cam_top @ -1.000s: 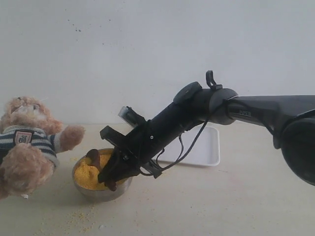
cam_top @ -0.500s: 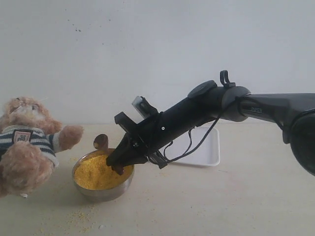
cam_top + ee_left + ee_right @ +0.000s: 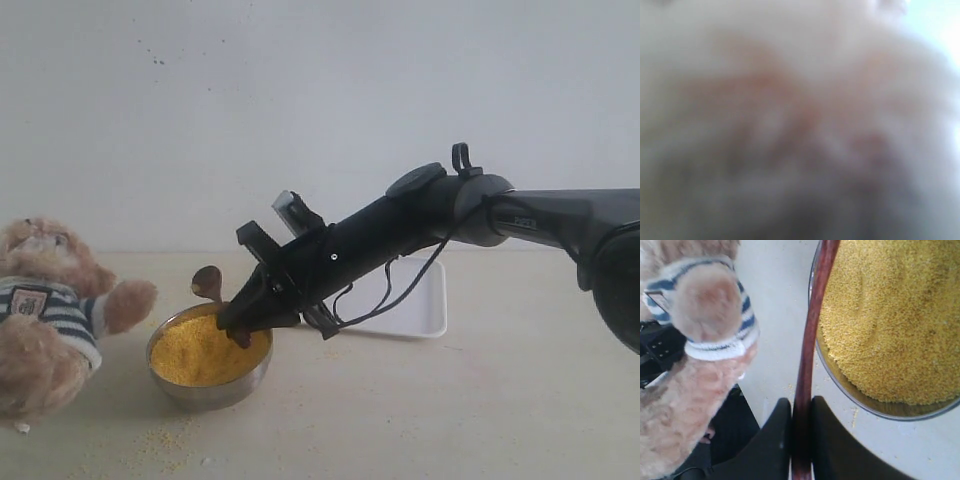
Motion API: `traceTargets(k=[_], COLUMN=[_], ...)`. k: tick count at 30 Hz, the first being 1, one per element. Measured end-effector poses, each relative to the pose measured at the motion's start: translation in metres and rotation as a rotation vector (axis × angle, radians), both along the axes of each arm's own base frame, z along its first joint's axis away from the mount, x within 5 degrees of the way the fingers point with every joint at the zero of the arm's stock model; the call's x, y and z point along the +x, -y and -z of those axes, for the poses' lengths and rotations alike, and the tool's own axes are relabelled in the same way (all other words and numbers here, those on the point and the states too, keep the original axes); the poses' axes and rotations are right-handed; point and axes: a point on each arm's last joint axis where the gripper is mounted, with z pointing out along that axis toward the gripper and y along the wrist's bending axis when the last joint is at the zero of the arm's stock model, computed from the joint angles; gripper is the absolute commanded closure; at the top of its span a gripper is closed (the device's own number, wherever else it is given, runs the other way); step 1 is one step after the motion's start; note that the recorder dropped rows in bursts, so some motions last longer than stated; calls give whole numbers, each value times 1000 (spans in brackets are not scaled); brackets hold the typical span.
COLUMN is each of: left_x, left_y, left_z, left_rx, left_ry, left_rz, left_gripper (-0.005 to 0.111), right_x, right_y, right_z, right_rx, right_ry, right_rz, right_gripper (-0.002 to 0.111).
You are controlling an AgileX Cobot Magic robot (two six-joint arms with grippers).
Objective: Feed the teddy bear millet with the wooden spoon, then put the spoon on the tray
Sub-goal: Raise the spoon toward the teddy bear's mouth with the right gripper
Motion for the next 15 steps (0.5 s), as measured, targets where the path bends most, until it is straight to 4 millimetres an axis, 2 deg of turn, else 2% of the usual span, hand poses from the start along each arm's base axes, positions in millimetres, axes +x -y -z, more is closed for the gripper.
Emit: traceTargets(k=[9,15], left_x=[-15,-15], left_y=[9,8], left_z=[11,14], left_rx=[-36,-46], left_ry=[-131,-144], left_rz=[44,41], left_gripper=[103,103], right_x=[0,-3], right_y=[-1,0], right_z=[-2,-30], right_rx=[27,64], right_ry=[-9,58], right_rz=[9,0], right_gripper=[109,109])
